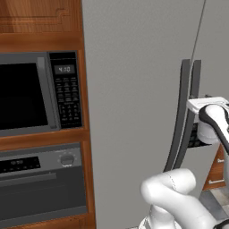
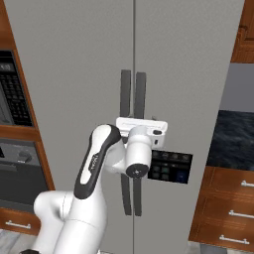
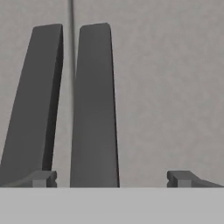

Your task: Open the freezer door, pick up the ice cube tray from the freezer, and place it on the dining counter.

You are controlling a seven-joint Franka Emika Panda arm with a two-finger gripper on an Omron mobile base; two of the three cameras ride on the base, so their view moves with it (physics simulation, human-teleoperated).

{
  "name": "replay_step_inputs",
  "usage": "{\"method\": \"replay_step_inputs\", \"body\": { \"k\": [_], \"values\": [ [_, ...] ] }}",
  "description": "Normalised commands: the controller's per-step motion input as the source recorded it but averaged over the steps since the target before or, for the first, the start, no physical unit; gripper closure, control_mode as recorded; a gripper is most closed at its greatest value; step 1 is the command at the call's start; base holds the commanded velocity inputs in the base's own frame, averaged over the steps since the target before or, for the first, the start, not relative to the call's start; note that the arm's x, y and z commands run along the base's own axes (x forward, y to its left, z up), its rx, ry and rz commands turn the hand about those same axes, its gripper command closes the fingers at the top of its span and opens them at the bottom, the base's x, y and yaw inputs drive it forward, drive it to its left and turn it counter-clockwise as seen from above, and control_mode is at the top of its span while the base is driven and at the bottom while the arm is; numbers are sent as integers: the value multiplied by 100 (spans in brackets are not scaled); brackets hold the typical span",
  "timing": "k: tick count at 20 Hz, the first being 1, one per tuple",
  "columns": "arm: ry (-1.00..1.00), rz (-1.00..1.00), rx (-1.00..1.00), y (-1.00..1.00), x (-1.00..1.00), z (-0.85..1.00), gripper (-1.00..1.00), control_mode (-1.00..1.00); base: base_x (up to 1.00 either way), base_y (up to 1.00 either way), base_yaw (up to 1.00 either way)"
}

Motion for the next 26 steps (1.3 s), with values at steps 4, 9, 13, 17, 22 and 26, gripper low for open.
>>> {"method": "replay_step_inputs", "body": {
  "k": [4, 9, 13, 17, 22, 26],
  "values": [
    [0, 1, 0, 0, 19, 4, -100, -100, 0, 0, 0],
    [0, 0, 0, 0, 19, 4, -100, -100, 0, 0, 0],
    [0, 0, 0, 0, 17, 0, -100, -100, 0, 0, 0],
    [0, 0, 0, 0, 11, 0, -100, -100, 0, 0, 0],
    [0, 0, 0, 0, 2, 0, -100, -100, 0, 0, 0],
    [0, 0, 0, 0, 0, 0, -100, -100, 0, 0, 0]
  ]
}}
